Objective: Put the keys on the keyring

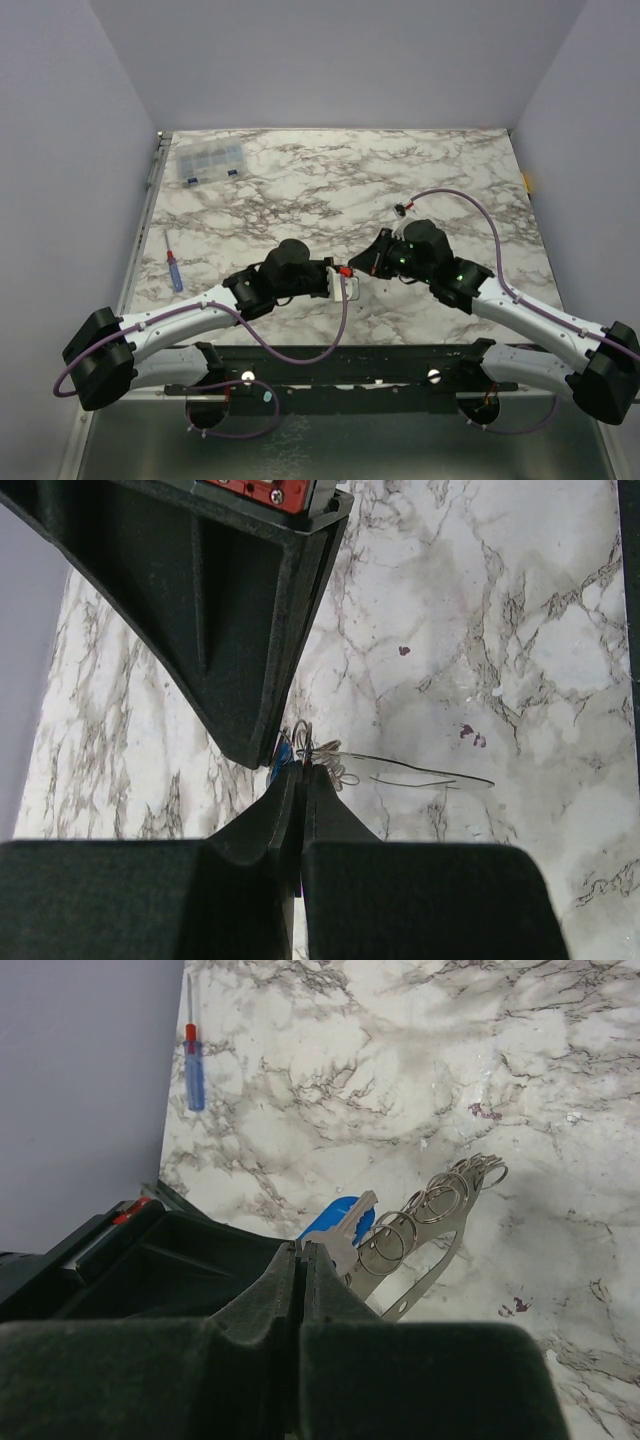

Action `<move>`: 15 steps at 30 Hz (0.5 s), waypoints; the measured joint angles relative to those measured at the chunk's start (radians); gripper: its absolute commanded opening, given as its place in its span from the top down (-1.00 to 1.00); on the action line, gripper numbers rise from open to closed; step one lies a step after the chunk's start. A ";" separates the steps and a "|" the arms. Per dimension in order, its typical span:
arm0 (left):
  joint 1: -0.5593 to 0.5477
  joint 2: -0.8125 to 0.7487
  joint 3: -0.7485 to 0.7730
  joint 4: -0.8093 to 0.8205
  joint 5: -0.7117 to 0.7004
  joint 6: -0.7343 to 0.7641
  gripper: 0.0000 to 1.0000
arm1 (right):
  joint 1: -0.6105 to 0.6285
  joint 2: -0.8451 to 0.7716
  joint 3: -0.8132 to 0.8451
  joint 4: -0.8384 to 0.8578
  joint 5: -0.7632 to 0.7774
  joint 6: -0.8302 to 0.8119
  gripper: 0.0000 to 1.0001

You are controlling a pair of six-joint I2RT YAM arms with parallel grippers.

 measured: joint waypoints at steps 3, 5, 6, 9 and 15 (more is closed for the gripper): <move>0.000 0.000 0.000 -0.001 -0.002 0.000 1.00 | 0.000 0.003 0.000 0.000 0.000 0.000 0.99; 0.000 0.000 0.000 -0.002 -0.005 -0.001 1.00 | 0.002 0.005 0.000 0.000 0.003 0.000 0.99; 0.000 0.000 0.000 -0.002 -0.006 -0.001 1.00 | 0.003 0.005 0.000 0.000 0.005 0.000 0.99; 0.002 0.000 0.000 -0.004 -0.008 -0.004 1.00 | 0.006 0.006 0.000 0.000 0.010 0.000 0.99; 0.005 0.000 0.000 0.000 -0.016 -0.012 1.00 | 0.011 0.006 0.000 0.000 0.024 0.000 0.99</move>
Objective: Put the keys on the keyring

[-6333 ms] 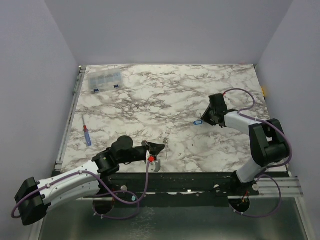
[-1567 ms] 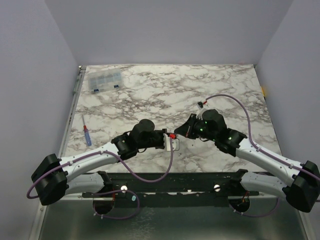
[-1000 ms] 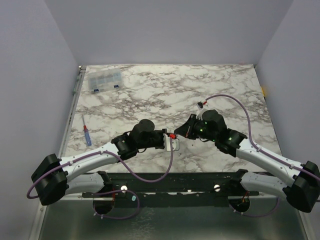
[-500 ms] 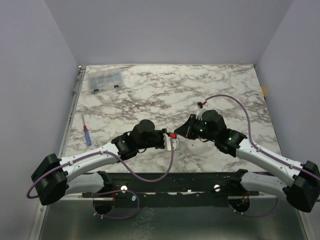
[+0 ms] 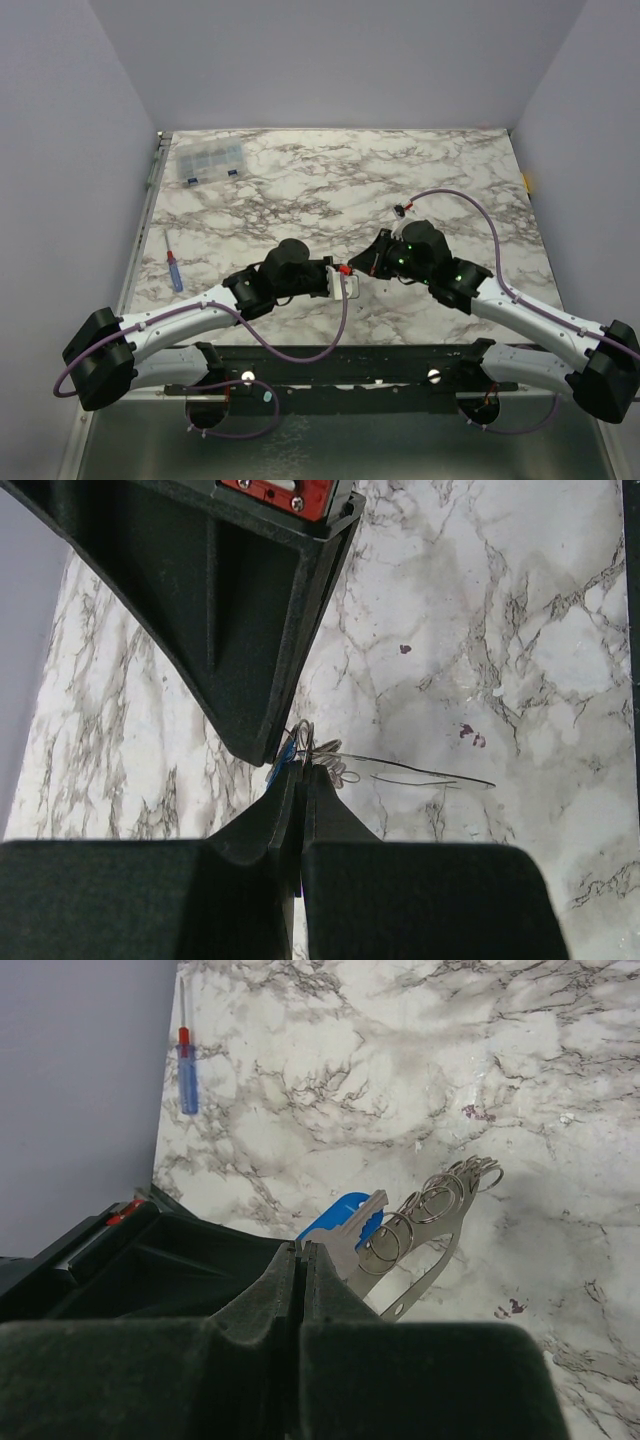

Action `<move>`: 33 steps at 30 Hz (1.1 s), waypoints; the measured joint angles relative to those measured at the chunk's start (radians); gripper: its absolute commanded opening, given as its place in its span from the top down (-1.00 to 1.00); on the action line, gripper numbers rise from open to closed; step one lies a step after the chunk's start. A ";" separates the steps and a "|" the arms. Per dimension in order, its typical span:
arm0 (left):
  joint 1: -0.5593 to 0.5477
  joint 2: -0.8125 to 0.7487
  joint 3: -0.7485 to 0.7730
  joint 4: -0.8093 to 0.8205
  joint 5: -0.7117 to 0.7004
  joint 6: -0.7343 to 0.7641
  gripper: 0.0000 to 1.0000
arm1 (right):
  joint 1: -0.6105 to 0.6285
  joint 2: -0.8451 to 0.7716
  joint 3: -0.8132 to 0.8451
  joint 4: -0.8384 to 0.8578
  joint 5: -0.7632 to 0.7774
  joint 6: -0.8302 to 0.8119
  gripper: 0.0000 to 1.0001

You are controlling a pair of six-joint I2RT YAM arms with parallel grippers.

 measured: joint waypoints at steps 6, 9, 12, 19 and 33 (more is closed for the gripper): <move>0.002 0.000 -0.001 0.001 -0.006 -0.005 1.00 | 0.002 0.000 0.000 0.000 0.010 0.000 0.99; 0.002 0.000 -0.001 0.001 -0.006 -0.006 1.00 | 0.003 0.000 0.001 -0.002 0.015 0.000 0.99; 0.002 0.000 -0.001 0.001 -0.005 -0.006 1.00 | 0.007 0.001 0.008 -0.008 0.021 -0.001 0.99; 0.008 0.000 -0.001 -0.001 -0.012 -0.011 1.00 | 0.019 0.020 0.030 -0.010 0.022 0.000 0.99; 0.008 0.010 -0.001 -0.012 -0.040 -0.030 1.00 | 0.035 0.044 0.036 -0.010 0.040 0.000 0.99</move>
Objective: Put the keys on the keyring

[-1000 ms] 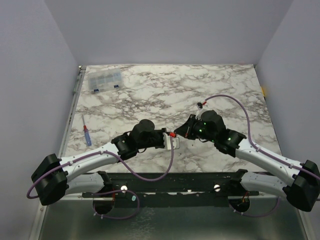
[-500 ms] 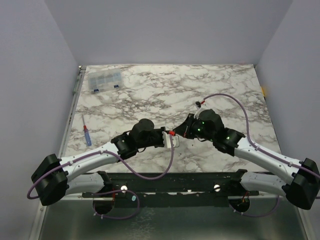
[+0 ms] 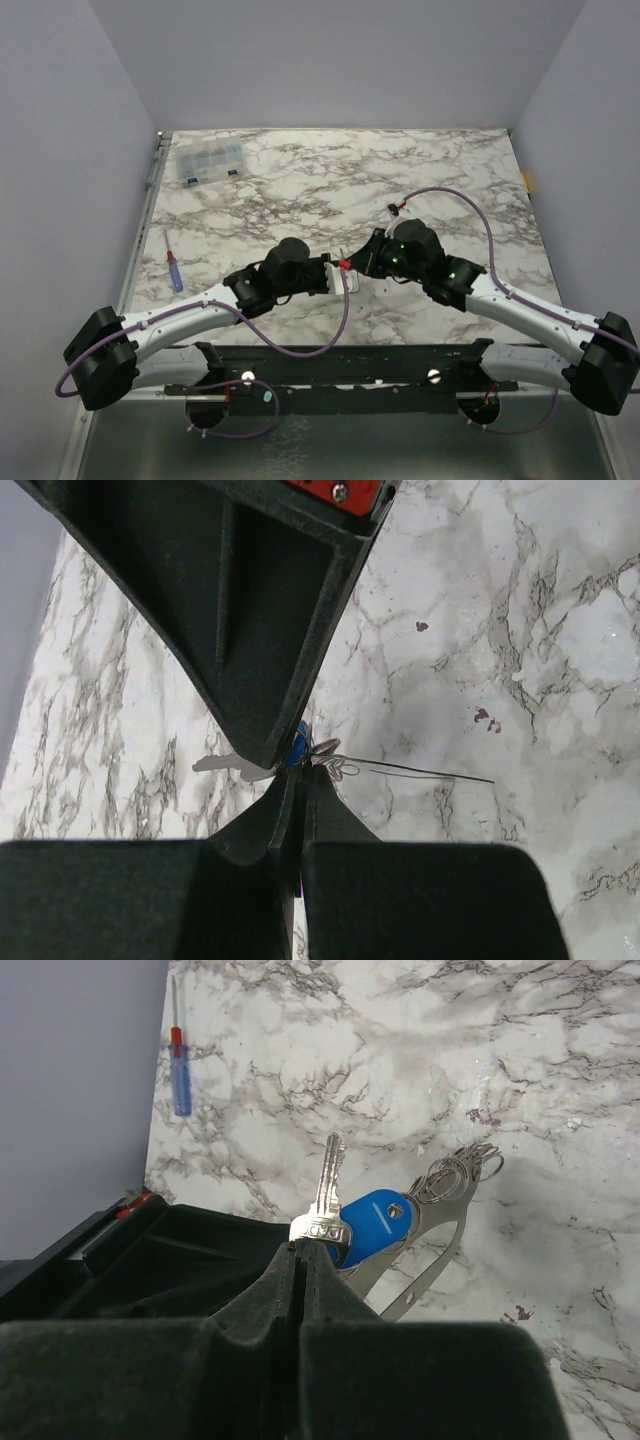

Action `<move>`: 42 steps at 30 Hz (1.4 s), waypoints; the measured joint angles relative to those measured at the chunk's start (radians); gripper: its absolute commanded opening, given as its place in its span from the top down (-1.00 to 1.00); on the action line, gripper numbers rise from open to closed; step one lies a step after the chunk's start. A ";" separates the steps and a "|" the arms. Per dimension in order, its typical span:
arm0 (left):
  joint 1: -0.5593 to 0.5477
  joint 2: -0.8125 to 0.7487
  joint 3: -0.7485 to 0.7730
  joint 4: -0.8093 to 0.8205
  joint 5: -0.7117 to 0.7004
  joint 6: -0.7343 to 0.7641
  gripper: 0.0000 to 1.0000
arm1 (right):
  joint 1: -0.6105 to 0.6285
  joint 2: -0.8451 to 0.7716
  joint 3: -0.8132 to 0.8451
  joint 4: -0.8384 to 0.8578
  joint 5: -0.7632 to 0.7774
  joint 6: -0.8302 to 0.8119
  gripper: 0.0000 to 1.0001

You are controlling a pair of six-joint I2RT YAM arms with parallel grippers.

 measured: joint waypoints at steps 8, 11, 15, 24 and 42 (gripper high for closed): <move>0.000 0.000 0.000 -0.007 0.000 -0.003 1.00 | 0.007 0.012 0.001 0.003 0.017 0.000 0.99; 0.000 0.000 0.000 -0.007 0.001 -0.005 1.00 | 0.011 0.016 0.001 0.003 0.035 -0.001 0.99; 0.000 0.000 0.000 -0.002 0.001 -0.010 1.00 | 0.013 0.017 0.001 0.002 0.051 -0.008 0.99; 0.013 -0.008 0.000 0.013 0.001 -0.014 1.00 | 0.017 0.014 0.001 -0.002 0.089 -0.028 0.99; 0.013 -0.011 0.000 0.022 0.003 -0.014 1.00 | 0.018 0.000 0.001 -0.004 0.092 -0.045 0.99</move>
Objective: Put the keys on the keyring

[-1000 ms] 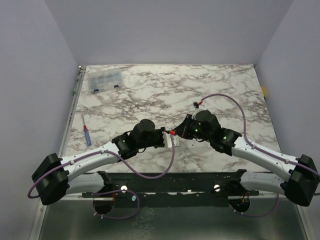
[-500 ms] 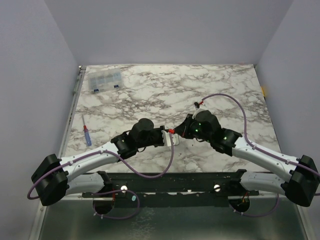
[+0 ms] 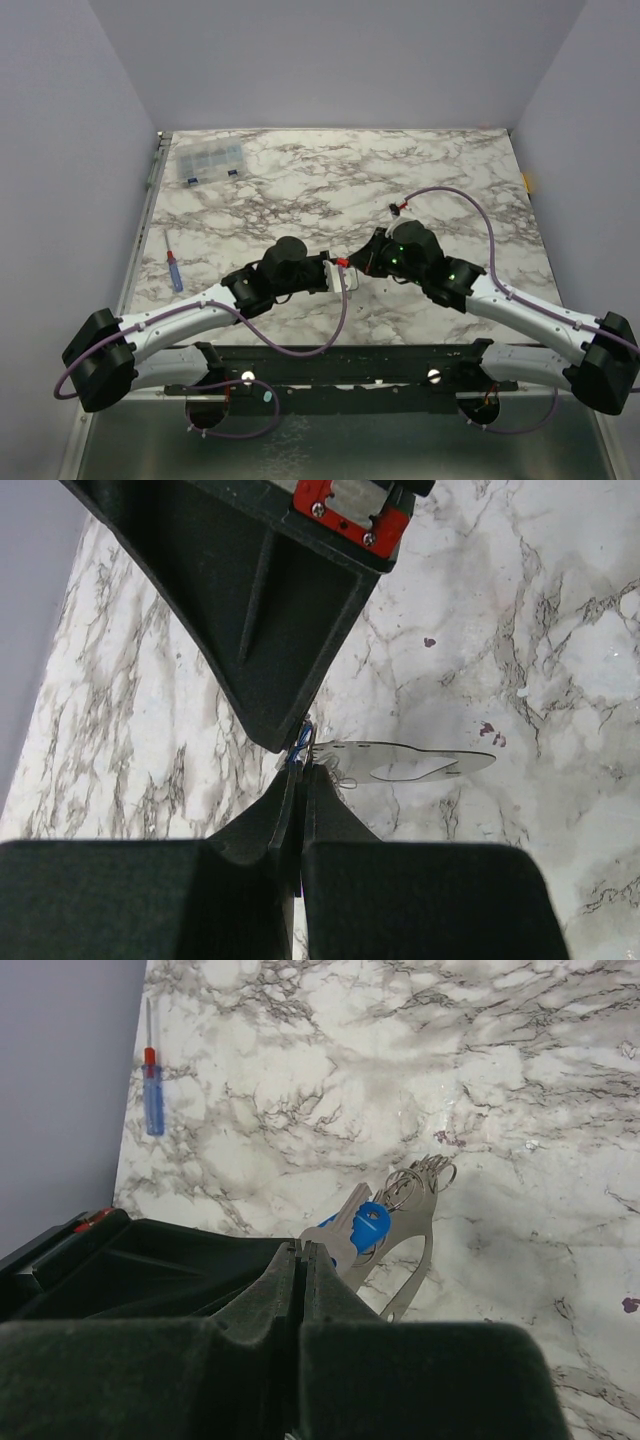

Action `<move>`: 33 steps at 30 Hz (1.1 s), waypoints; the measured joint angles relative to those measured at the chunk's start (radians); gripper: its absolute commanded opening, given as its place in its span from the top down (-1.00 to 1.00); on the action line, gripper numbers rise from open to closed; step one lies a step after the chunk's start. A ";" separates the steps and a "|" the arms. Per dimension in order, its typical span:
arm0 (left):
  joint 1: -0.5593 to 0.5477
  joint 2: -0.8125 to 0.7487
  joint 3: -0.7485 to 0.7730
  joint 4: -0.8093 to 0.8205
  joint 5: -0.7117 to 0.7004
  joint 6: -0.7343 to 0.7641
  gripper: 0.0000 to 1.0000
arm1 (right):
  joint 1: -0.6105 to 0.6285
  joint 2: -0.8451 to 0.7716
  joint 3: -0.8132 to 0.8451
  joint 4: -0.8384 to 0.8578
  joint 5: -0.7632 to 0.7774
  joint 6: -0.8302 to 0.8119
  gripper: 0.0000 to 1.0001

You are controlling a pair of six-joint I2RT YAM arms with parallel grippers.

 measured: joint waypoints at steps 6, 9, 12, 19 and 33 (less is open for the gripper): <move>0.000 -0.017 -0.006 0.014 0.000 0.000 1.00 | 0.000 -0.027 -0.007 0.008 0.000 -0.009 0.99; 0.000 -0.023 -0.008 0.022 0.001 0.000 1.00 | 0.000 -0.037 -0.011 0.018 0.000 -0.012 0.99; 0.000 -0.033 -0.014 0.025 0.001 0.000 1.00 | 0.000 -0.038 -0.012 0.023 -0.001 -0.019 0.99; 0.000 -0.055 -0.031 0.043 0.001 0.001 1.00 | 0.000 -0.039 -0.012 0.031 -0.001 -0.028 0.99; 0.005 -0.098 -0.060 0.076 0.001 0.001 1.00 | 0.002 -0.054 -0.013 0.053 -0.002 -0.035 0.92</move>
